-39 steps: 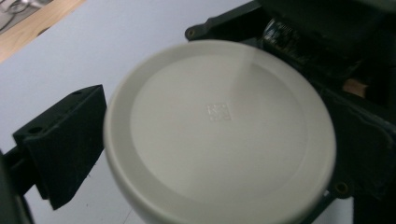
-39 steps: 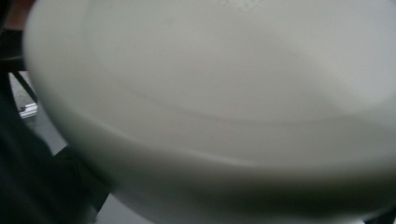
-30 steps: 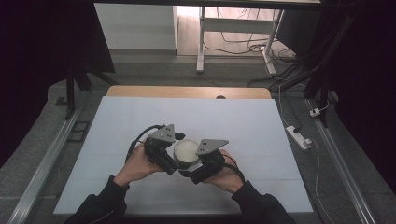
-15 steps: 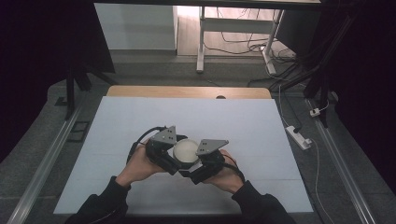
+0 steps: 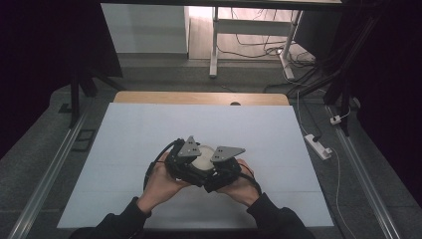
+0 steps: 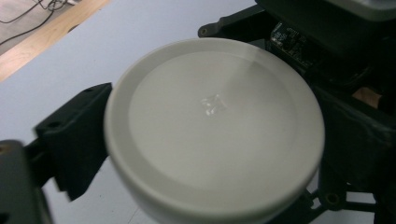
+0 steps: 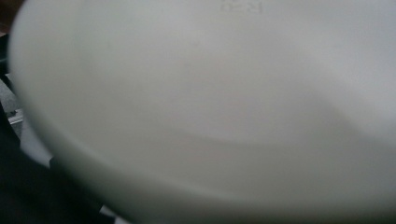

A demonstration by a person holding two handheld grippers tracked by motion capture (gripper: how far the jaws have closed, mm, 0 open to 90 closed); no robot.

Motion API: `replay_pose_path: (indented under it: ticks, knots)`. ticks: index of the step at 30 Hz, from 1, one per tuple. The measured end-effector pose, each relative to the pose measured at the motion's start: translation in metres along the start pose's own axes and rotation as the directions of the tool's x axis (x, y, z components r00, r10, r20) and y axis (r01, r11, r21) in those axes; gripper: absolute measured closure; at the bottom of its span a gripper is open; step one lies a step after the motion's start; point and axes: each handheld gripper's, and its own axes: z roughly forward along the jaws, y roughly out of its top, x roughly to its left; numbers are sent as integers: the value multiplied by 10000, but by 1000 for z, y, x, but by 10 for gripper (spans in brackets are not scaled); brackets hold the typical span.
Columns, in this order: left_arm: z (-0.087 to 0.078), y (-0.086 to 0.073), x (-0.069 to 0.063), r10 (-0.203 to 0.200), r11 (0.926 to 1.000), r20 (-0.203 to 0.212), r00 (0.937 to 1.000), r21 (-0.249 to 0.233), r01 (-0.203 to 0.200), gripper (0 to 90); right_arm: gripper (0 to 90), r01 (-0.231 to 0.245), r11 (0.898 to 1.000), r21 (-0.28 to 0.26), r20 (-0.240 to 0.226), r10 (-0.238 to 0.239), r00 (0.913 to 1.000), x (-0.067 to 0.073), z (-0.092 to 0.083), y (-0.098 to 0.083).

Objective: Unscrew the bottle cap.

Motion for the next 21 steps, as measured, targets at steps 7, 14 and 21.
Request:
replay_pose_path:
  ticks: [7,14,21]
  knots:
    - [-16,3,11,795,9968,1039,9914,-88,-790,0,68,156,9996,-223,-507,-168,9986,1,-3,2]
    - [-23,-4,26,1597,9872,2463,9560,-368,-1554,6,68,382,9989,-264,-1061,-408,9935,4,-4,3]
    - [-16,-8,29,1725,9849,2991,9385,-414,-1679,55,68,630,9979,-173,-1381,-648,9883,8,-2,3]
